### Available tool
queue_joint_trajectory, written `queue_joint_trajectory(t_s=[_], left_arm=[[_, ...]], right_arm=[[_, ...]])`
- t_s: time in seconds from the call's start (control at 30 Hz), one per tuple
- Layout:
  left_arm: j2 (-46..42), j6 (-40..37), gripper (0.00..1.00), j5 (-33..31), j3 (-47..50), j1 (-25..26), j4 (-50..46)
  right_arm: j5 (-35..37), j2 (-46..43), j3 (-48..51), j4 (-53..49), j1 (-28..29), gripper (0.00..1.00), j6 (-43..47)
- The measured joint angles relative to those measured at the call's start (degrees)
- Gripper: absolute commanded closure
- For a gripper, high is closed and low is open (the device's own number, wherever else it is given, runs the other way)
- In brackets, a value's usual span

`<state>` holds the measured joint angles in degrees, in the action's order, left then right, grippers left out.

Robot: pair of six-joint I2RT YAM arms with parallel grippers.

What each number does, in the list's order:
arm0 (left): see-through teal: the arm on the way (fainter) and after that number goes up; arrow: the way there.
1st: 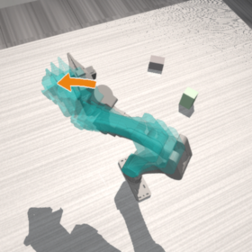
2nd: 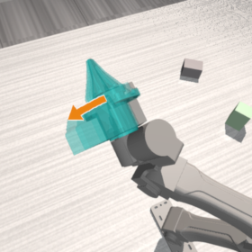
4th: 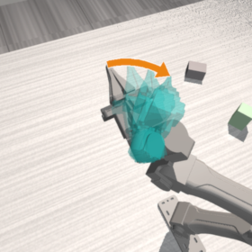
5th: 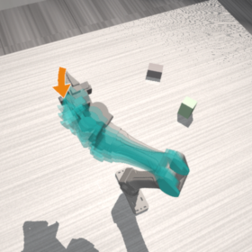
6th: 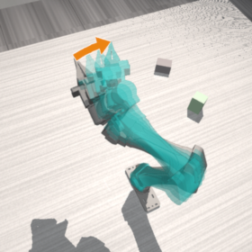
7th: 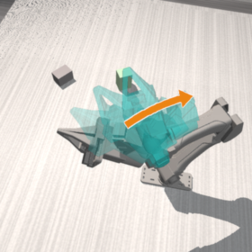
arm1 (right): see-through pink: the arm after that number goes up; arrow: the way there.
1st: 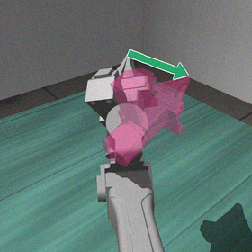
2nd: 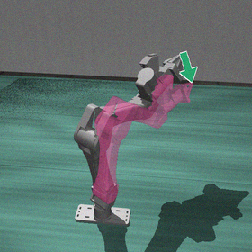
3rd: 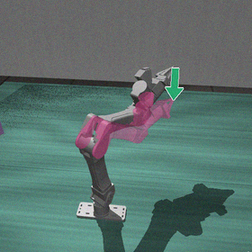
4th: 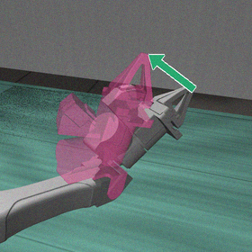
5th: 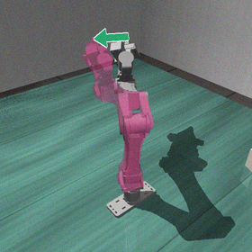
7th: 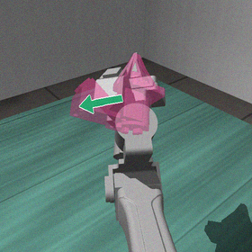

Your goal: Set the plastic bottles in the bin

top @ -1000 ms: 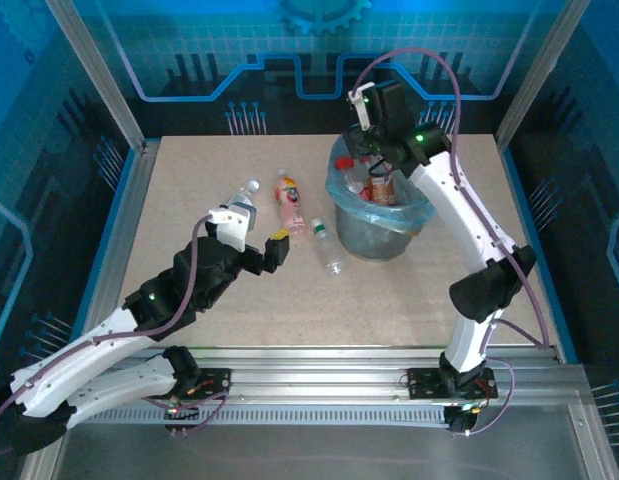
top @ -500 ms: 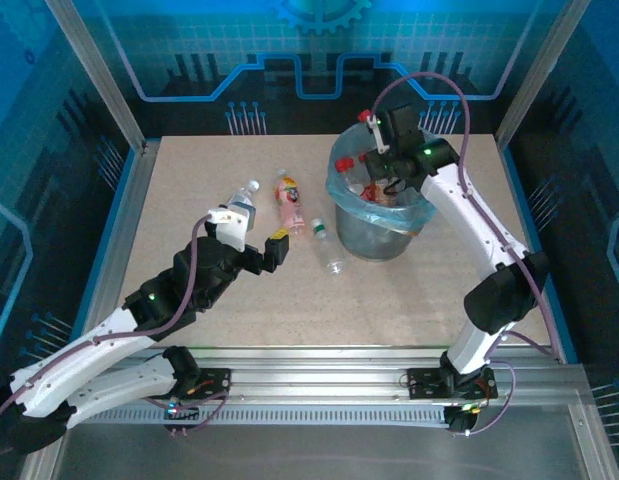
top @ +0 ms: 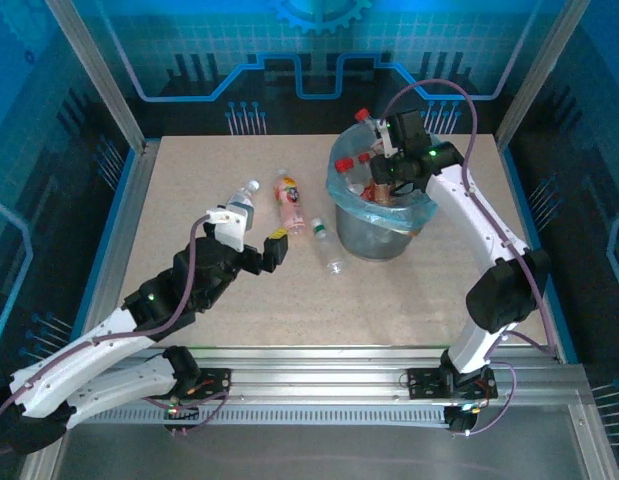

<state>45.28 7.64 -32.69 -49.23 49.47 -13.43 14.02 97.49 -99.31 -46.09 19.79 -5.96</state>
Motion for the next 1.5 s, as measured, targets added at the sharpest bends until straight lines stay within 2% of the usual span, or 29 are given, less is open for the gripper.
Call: queue_joint_trajectory(t_s=[0.2, 0.4, 0.5, 0.73, 0.87, 1.0, 1.1, 1.27, 1.5], left_arm=[[1.9, 3.8, 0.01, -4.9, -1.4, -2.5, -5.6], [2.7, 11.9, 0.01, -3.6, -2.1, -11.5, -11.2], [2.7, 14.6, 0.01, -1.9, -2.1, -13.2, -12.5], [4.3, 17.2, 0.01, 1.0, -2.3, -13.8, -14.1], [5.7, 17.8, 0.01, 2.1, -3.1, -13.9, -14.8], [6.3, 17.9, 0.01, 2.6, -3.2, -14.1, -14.8], [6.5, 17.9, 0.01, 3.0, -3.2, -14.2, -14.8], [6.9, 18.0, 0.01, 3.2, -3.2, -14.5, -14.8], [7.1, 18.0, 0.01, 3.3, -3.2, -14.7, -14.6]], right_arm=[[-1.4, -4.8, 0.0, -0.9, 0.2, 0.46, -1.0], [0.5, -11.6, 0.5, 4.7, 0.4, 0.39, -1.3], [0.9, -8.4, -3.4, 5.6, 0.3, 0.36, -1.1], [-1.7, 6.1, -14.0, 4.9, 0.2, 0.23, -0.1], [-3.8, 12.0, -19.3, 1.9, 0.2, 0.25, 1.8], [-6.2, 13.3, -20.5, 0.1, 0.2, 0.28, 4.1], [-9.1, 10.9, -17.0, 0.7, 0.2, 0.30, 5.5], [-15.5, 2.6, -6.0, 2.4, 0.1, 0.33, 7.4], [-20.7, -0.4, -1.9, 2.8, -1.1, 0.34, 8.4]])
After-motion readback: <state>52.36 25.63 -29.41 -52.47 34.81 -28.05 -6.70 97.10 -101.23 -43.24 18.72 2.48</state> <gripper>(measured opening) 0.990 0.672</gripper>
